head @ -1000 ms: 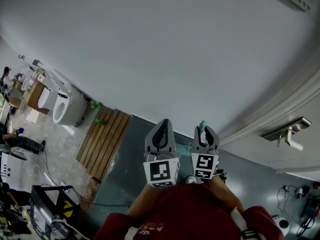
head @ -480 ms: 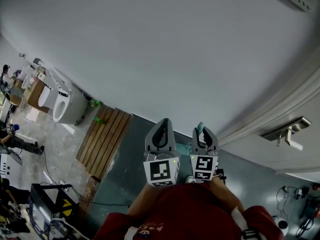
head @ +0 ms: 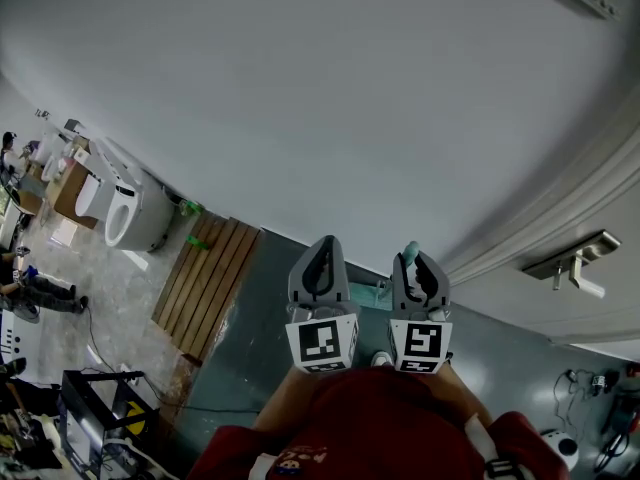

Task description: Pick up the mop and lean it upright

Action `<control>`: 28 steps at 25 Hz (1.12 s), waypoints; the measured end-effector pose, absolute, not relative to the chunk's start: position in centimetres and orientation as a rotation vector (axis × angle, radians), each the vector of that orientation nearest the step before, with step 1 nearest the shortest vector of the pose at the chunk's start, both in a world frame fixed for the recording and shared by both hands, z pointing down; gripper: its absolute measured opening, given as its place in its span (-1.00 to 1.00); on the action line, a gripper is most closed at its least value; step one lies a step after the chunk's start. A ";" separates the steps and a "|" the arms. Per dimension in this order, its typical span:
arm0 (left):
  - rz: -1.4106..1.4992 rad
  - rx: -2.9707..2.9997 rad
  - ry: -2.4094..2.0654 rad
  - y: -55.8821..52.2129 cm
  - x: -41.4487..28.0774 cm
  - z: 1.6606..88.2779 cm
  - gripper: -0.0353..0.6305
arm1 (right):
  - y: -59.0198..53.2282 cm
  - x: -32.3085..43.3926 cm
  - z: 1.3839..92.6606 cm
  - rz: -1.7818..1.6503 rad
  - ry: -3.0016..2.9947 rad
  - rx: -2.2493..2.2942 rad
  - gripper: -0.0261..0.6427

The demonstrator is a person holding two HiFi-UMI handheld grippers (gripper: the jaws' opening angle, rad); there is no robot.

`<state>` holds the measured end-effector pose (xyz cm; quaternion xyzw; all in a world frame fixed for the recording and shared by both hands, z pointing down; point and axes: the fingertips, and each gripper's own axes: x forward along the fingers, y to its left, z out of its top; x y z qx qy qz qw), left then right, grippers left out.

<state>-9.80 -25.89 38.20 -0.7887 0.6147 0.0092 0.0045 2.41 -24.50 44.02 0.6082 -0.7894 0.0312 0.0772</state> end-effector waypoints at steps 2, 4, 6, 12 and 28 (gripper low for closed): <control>0.018 -2.469 1.928 -25.9 -9.8 38.3 -0.85 | -24.3 2.7 42.1 0.069 -2.379 1.845 -0.61; 0.036 -2.464 1.926 -25.9 -9.8 38.0 -0.85 | -24.0 3.0 40.2 0.037 -2.391 1.867 -0.61; 0.079 -2.461 1.927 -26.0 -9.7 37.5 -0.85 | -23.8 3.1 38.4 -0.008 -2.418 1.880 -0.61; 0.075 -2.442 1.944 -26.0 -10.0 37.7 -0.85 | -23.9 3.3 35.6 -0.070 -2.458 1.920 -0.61; 0.099 -2.412 1.963 -25.6 -10.5 37.0 -0.85 | -24.0 2.7 36.5 -0.064 -2.456 1.893 -0.61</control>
